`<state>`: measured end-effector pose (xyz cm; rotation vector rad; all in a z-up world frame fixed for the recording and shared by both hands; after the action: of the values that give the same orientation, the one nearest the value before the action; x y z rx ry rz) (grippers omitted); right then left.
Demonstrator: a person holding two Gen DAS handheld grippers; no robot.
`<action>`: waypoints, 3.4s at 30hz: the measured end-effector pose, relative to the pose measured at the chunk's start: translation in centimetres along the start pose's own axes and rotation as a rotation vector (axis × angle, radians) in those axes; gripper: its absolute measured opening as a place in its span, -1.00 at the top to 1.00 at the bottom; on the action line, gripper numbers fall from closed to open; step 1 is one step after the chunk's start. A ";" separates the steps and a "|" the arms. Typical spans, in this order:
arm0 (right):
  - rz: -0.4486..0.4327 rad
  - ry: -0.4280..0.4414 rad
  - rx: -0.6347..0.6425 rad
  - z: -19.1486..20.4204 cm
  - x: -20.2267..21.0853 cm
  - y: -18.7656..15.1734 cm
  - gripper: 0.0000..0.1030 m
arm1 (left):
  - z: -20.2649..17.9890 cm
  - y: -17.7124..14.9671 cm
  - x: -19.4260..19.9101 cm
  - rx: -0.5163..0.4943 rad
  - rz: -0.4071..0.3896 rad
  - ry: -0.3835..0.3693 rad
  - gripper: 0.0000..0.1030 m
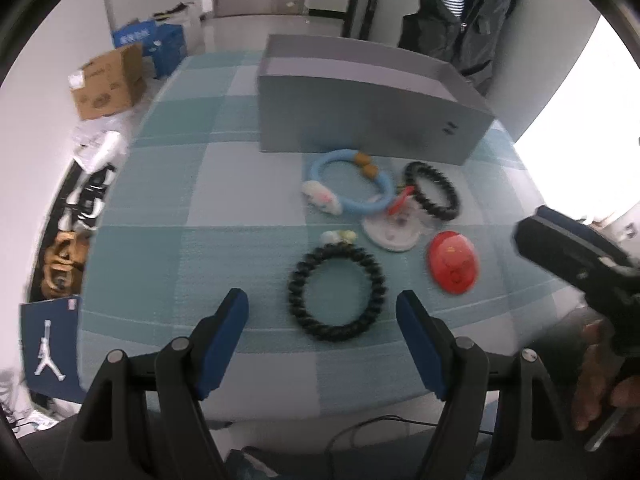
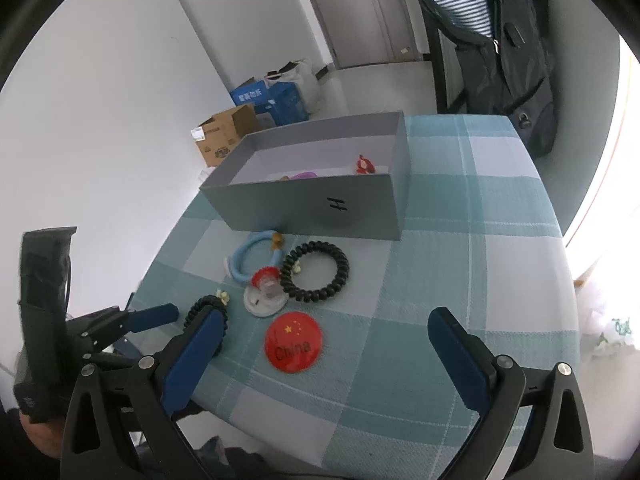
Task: Organize jewelry
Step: 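Grasp the black beaded bracelet with the left gripper, then lift the black bracelet with the left gripper while the right gripper grasps the red badge, then carry the black bracelet and red badge into the grey box and release both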
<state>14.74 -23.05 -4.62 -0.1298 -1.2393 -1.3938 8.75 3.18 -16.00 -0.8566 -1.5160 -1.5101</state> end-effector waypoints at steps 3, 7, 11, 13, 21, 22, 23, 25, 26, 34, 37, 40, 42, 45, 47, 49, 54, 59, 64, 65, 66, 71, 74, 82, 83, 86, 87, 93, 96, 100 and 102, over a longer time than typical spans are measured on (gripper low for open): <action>0.002 -0.007 -0.010 -0.3 0.0 0.0 -1.00 | -0.5 0.0 0.1 0.003 0.000 -0.029 -0.40; -0.006 -0.009 -0.014 -0.4 0.2 0.1 -1.00 | -0.7 0.3 0.1 -0.013 -0.010 -0.014 -0.40; -0.001 -0.011 -0.015 -0.5 0.1 0.1 -1.00 | -0.9 0.2 0.0 -0.043 -0.023 0.011 -0.17; -0.002 -0.012 -0.016 -0.5 0.1 0.1 -1.00 | -1.0 0.1 0.2 -0.059 -0.026 0.011 0.25; 0.022 -0.002 -0.012 -0.3 -0.3 -0.2 -1.00 | -1.1 0.3 0.9 -0.033 -0.025 -0.068 0.43; 0.021 -0.001 -0.010 -0.2 -0.3 -0.2 -0.99 | -1.1 0.4 1.1 -0.030 -0.029 -0.079 0.45; 0.021 -0.001 -0.008 -0.2 -0.3 -0.2 -0.99 | -1.1 0.5 1.2 -0.024 -0.035 -0.084 0.59; 0.026 0.004 -0.004 -0.1 -0.4 -0.4 -0.98 | -1.2 0.5 1.4 -0.022 -0.030 -0.110 0.85; 0.031 0.002 -0.001 -0.1 -0.5 -0.5 -0.98 | -1.2 0.6 1.4 -0.022 -0.031 -0.107 0.85; 0.045 -0.026 0.018 -0.1 -0.9 -0.8 -0.98 | -1.6 0.1 0.9 -0.036 0.006 -0.130 0.84; 0.036 -0.023 0.004 -0.3 -0.8 -0.7 -0.98 | -2.1 -0.2 0.2 -0.067 0.019 -0.092 0.77; 0.037 -0.022 0.005 -0.3 -0.7 -0.7 -0.98 | -2.7 0.1 0.2 -0.099 0.004 -0.066 0.73; 0.037 -0.022 0.017 -0.1 -0.7 -0.7 -0.98 | -3.3 0.2 0.2 -0.122 0.002 -0.073 0.63; 0.029 -0.034 0.029 0.0 -0.5 -0.6 -0.98 | -3.9 0.2 0.2 -0.182 -0.018 -0.034 0.63; 0.028 -0.038 0.025 -0.2 -0.5 -0.5 -0.96 | -4.4 0.1 0.3 -0.246 -0.036 0.010 0.69; 0.035 -0.025 0.017 -0.2 -0.5 -0.5 -0.84 | -4.9 0.0 0.5 -0.263 -0.035 -0.011 0.90; 0.077 -0.022 0.030 -0.2 -1.2 -1.0 -0.41 | -3.6 0.5 1.6 -0.216 -0.048 -0.056 0.91; 0.118 -0.012 0.040 0.1 -2.0 -1.8 -0.19 | -0.5 2.3 4.0 -0.120 -0.122 -0.057 0.91; 0.147 -0.017 0.101 1.4 -3.1 -2.3 -0.18 | 3.8 4.2 5.2 0.031 -0.166 -0.062 0.91; 0.151 -0.026 0.115 1.6 -3.3 -2.4 -0.17 | 4.3 4.6 5.4 0.062 -0.174 -0.069 0.91; 0.151 -0.038 0.137 1.8 -3.5 -2.4 -0.17 | 5.3 4.9 5.6 0.103 -0.180 -0.082 0.91; 0.168 -0.106 0.233 3.0 -4.6 -2.8 -0.05 | 5.1 5.7 4.5 0.181 -0.183 -0.104 0.91; 0.175 -0.150 0.309 3.7 -5.1 -3.0 0.18 | 5.0 5.7 4.2 0.185 -0.180 -0.106 0.91; 0.168 -0.136 0.332 4.1 -5.1 -3.0 0.19 | 5.1 5.9 4.5 0.175 -0.184 -0.125 0.91; 0.165 -0.125 0.322 4.1 -5.0 -3.0 0.19 | 5.1 5.9 4.5 0.174 -0.188 -0.123 0.91; 0.137 -0.071 0.289 4.5 -4.2 -2.6 0.19 | 5.0 6.0 4.6 0.174 -0.188 -0.132 0.91; 0.123 -0.045 0.272 4.6 -3.8 -2.3 0.19 | 5.0 6.0 4.7 0.176 -0.187 -0.135 0.91; 0.014 0.080 0.166 4.8 -1.1 0.3 0.19 | 4.4 7.0 5.1 0.188 -0.197 -0.145 0.91; -0.050 0.127 0.119 4.7 0.4 2.4 0.19 | 4.0 8.2 4.8 0.166 -0.196 -0.107 0.91; -0.100 0.154 0.096 4.8 1.4 6.0 0.19 | 3.5 10.1 5.0 0.193 -0.194 -0.135 0.91; -0.112 0.162 0.093 4.6 1.7 7.7 0.19 | 2.9 11.2 4.9 0.187 -0.191 -0.135 0.91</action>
<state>17.62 -18.78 2.90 0.1166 -1.1880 -1.4112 16.35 6.31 -6.50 -0.7336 -1.8505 -1.4393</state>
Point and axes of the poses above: each gripper's, at about its wrist camera, not at the fingertips, and x roughly against the way its jaws point, z to its left, y to its top, the point moved 8 cm from there along -x, roughly the way its jaws point, and after that the axes turned 14 degrees about y, right-handed, at the moved point
